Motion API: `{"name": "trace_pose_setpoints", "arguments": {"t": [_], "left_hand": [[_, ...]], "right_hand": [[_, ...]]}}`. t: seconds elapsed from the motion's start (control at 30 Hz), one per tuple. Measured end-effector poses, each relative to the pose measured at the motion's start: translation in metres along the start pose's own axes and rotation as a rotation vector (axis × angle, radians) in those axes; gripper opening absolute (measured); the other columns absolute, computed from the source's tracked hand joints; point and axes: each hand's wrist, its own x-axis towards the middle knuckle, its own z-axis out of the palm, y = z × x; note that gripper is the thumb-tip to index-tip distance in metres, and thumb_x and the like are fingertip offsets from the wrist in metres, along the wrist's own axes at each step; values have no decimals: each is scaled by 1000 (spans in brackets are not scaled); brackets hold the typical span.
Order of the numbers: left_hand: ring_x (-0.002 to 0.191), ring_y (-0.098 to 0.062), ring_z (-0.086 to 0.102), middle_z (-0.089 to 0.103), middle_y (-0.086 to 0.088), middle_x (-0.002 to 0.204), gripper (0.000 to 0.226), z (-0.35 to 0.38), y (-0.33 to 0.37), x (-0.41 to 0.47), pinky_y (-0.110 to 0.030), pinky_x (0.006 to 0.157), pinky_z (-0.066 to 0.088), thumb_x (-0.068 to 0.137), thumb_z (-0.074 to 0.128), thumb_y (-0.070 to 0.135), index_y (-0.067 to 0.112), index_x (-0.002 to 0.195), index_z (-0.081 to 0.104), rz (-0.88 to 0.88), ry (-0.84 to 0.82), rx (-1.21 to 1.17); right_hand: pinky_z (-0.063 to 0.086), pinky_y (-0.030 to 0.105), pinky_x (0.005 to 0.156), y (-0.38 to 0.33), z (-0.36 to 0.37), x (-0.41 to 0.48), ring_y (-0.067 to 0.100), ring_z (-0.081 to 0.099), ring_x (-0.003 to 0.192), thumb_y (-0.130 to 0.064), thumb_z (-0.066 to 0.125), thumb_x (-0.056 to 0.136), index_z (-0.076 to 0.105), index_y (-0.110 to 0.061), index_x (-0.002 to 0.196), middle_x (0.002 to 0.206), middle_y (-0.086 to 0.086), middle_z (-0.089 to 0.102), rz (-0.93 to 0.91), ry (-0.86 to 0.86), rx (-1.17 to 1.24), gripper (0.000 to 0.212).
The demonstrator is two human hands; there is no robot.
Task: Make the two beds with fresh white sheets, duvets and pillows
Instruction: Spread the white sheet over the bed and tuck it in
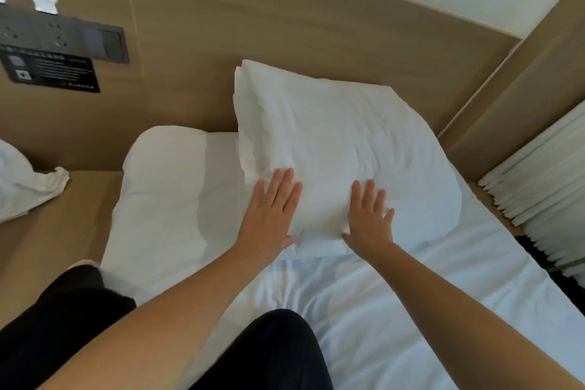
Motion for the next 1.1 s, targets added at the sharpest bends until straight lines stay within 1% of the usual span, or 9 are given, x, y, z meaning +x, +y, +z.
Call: {"name": "trace_pose_setpoints", "arguments": {"t": [0.07, 0.13, 0.2, 0.27, 0.4, 0.57, 0.7, 0.93, 1.1], "left_hand": [[149, -31, -7, -13, -16, 161, 97, -7, -12, -9, -44, 121, 12, 91, 55, 51, 7, 154, -4, -16, 50, -207], [144, -23, 23, 14, -8, 160, 77, -16, -22, -21, -36, 114, 30, 92, 59, 31, 12, 153, 16, -190, 143, -645], [112, -15, 53, 45, 0, 136, 55, -22, -28, -30, -28, 93, 46, 91, 60, 20, 15, 142, 38, -469, 184, -1106], [94, -11, 60, 60, 6, 111, 37, -20, -34, -29, -24, 84, 47, 90, 60, 15, 17, 126, 52, -645, 66, -1422], [85, -19, 63, 69, -3, 104, 35, -6, -44, -26, -28, 72, 49, 83, 61, 2, 14, 116, 60, -651, -139, -1712], [95, -18, 65, 68, 2, 100, 40, -1, -30, -36, -34, 87, 54, 81, 59, 4, 16, 118, 60, -632, -151, -1767], [100, -17, 59, 57, 6, 106, 44, 0, -29, -35, -27, 75, 46, 82, 66, 14, 24, 119, 45, -525, -142, -1638], [71, -17, 52, 53, 0, 78, 14, 7, -26, -37, -29, 67, 46, 81, 64, 16, 14, 78, 51, -427, -207, -1584], [98, -20, 61, 60, 1, 106, 37, 7, -35, -33, -32, 82, 52, 83, 68, 24, 21, 115, 50, -401, -299, -1709]], "right_hand": [[22, 60, 115, -15, -7, -8, 44, -11, 147, -55, 64, 86, -33, -14, 146, 156, 18, -31, -108, 48, 29, 122], [21, 62, 112, -30, -13, -18, 43, -13, 147, -61, 65, 82, -32, -20, 147, 156, 15, -32, -207, 52, 61, 124], [18, 65, 112, -42, -17, -24, 42, -16, 146, -64, 67, 78, -31, -26, 147, 156, 11, -34, -245, 25, 110, 126], [13, 67, 111, -50, -23, -24, 40, -20, 146, -65, 68, 76, -29, -31, 148, 156, 7, -35, -252, -5, 171, 126], [9, 67, 112, -55, -43, -14, 34, -18, 148, -64, 61, 83, -16, -40, 152, 160, -1, -27, -224, -110, 365, 106], [2, 61, 117, -73, -71, -10, 39, -16, 147, -62, 39, 96, -3, -39, 154, 162, 5, -18, -113, -131, 483, 76], [-5, 54, 119, -100, -89, 0, 41, -14, 147, -61, 31, 98, -7, -31, 155, 161, 15, -18, -81, -141, 404, 75], [-2, 55, 119, -114, -110, 22, 43, -8, 148, -67, 25, 96, -6, -29, 156, 163, 13, -12, -27, -171, 262, 77], [2, 60, 116, -141, -116, 37, 48, -12, 145, -78, 23, 88, -14, -36, 153, 162, 7, -18, 2, -248, 218, 86]]}}
